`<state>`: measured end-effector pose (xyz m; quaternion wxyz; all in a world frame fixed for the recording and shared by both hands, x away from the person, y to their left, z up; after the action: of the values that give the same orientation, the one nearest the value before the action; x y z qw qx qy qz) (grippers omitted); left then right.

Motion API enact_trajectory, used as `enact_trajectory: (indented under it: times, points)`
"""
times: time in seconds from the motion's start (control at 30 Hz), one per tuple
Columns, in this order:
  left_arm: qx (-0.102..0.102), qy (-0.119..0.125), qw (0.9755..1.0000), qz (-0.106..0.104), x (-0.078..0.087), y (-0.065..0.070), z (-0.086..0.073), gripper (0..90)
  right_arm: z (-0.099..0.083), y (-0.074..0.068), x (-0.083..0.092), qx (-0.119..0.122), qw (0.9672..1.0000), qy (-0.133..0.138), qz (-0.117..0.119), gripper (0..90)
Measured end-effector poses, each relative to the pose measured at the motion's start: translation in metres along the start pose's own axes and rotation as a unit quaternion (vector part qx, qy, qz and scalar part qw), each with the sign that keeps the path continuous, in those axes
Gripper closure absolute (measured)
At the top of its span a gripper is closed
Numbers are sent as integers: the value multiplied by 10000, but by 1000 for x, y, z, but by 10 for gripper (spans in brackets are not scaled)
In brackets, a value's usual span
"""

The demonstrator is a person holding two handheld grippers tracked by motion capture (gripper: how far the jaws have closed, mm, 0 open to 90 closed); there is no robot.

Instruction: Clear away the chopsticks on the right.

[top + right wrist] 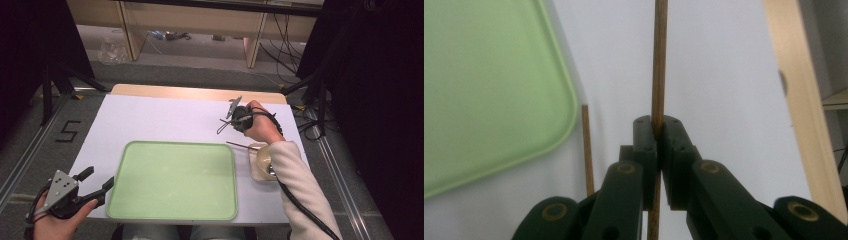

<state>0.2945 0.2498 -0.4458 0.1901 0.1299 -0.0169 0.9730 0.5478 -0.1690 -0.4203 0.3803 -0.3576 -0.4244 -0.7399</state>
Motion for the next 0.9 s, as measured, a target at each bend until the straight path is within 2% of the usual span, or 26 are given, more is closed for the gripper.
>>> enact_trajectory:
  times: [0.13,0.17,0.2,0.23,0.27,0.3,0.33,0.37,0.4,0.43,0.47,0.5,0.53,0.57,0.63,0.67,0.7,0.77,0.8,0.83,0.87,0.9]
  points:
    - [7,-2,10000,2,0,0,0,282,3,7,10,-226,9989,375,-178,870]
    - [5,-5,10000,2,0,0,0,282,4,7,13,-396,9978,503,-154,870]
    - [4,-3,10000,4,0,0,0,282,5,8,15,-517,9964,615,-253,870]
    - [6,-3,10000,4,0,0,0,282,5,8,18,-643,9954,660,-255,870]
    - [7,-3,10000,5,0,0,0,283,6,12,23,-742,9926,876,-393,871]
    - [7,-3,10000,5,0,0,0,283,6,12,23,-742,9926,876,-393,871]
    - [8,-4,10000,6,0,0,0,283,7,15,27,-796,9906,1025,-442,871]
    - [7,-9,10000,5,0,0,0,283,7,16,31,-1003,9870,1155,-491,871]
    - [14,-9,10000,8,0,0,0,282,8,18,34,-1112,9837,1303,-543,871]
    - [20,-21,10000,18,0,0,0,282,8,19,36,-1133,9823,1390,-537,871]
    - [13,-25,10000,19,0,0,0,283,8,21,43,-1360,9738,1685,-699,871]
    - [9,-26,10000,20,0,0,0,283,8,21,43,-1360,9738,1685,-699,871]
    - [17,-23,10000,22,0,0,0,282,8,22,46,-1444,9714,1761,-671,871]
    - [23,-10,10000,10,0,0,0,283,9,22,50,-1626,9644,1963,-702,871]
    - [9,-6,10000,8,0,0,0,283,9,24,56,-1779,9566,2197,-713,871]
    - [15,-3,10000,8,0,0,0,283,9,25,59,-1870,9501,2361,-807,871]
    - [15,-7,10000,9,0,0,0,282,9,24,63,-2109,9403,2531,-858,871]
    - [32,-8,10000,14,0,0,0,282,9,24,70,-2321,9270,2805,-903,870]
    - [27,-6,10000,11,0,0,0,283,9,22,75,-2581,9153,2987,-794,870]
    - [11,-7,10000,6,0,0,0,283,9,22,75,-2581,9153,2987,-794,870]
    - [14,-1,10000,9,0,0,0,283,8,21,77,-2720,9069,3124,-773,871]
    - [14,-1,10000,9,0,0,0,283,8,19,79,-2832,9018,3171,-772,870]
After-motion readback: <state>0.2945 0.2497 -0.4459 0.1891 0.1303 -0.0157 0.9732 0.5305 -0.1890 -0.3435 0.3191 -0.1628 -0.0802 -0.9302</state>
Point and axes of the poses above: each handheld gripper's, and its own axes: x roughly backward along the jaws, z roughly out of its top, y roughly to its right, the point moved 4 cm from there along -x, roughly forward along the jaws, and after that the axes turned 5 degrees about y, right-handed, at the moved point
